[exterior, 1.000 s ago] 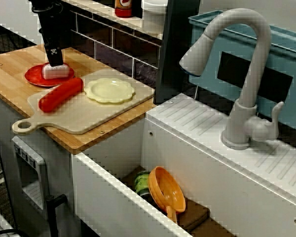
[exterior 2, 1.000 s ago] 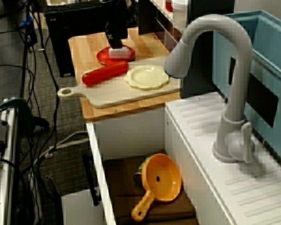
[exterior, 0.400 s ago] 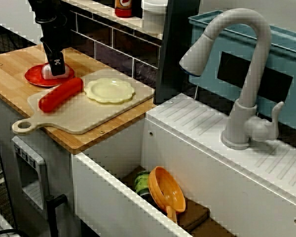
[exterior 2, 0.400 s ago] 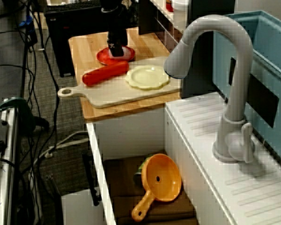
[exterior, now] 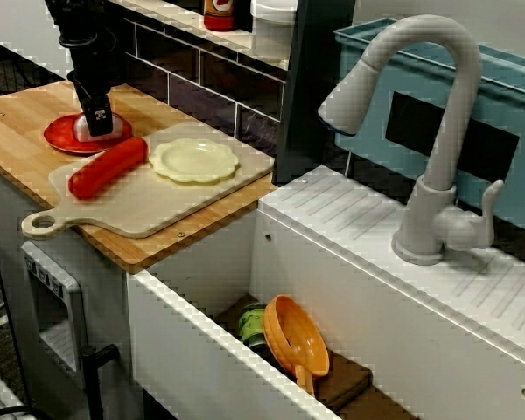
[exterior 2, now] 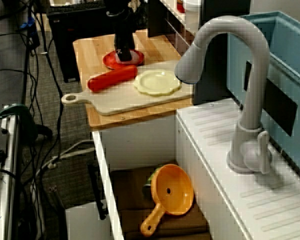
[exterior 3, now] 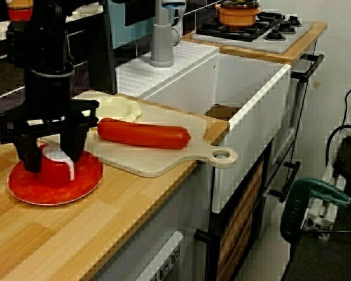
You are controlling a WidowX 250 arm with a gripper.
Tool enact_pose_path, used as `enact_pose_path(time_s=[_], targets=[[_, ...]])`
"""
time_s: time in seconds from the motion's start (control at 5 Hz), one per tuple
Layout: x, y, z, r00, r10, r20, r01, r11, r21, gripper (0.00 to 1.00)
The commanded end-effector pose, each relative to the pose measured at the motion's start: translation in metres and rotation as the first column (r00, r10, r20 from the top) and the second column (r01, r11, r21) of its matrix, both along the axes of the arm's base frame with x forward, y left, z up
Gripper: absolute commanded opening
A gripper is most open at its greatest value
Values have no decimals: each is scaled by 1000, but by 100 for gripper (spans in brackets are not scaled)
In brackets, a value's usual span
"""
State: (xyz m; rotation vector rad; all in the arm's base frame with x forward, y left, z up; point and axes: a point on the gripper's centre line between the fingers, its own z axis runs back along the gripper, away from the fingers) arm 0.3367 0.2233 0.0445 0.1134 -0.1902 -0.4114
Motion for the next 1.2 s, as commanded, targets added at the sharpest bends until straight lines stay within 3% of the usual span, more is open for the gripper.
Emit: enact_pose_path(time_s=[0.0,0.6,0.8,1.0], targets=[[11,10,36,999,15,39,-17,999,34,0],[21,12,72,999,13,49,-12,1000,-28,0],[18,2,74,998,-20,61,22,999,-36,0],[16,-14,74,997,-70,39,73,995,-71,0]])
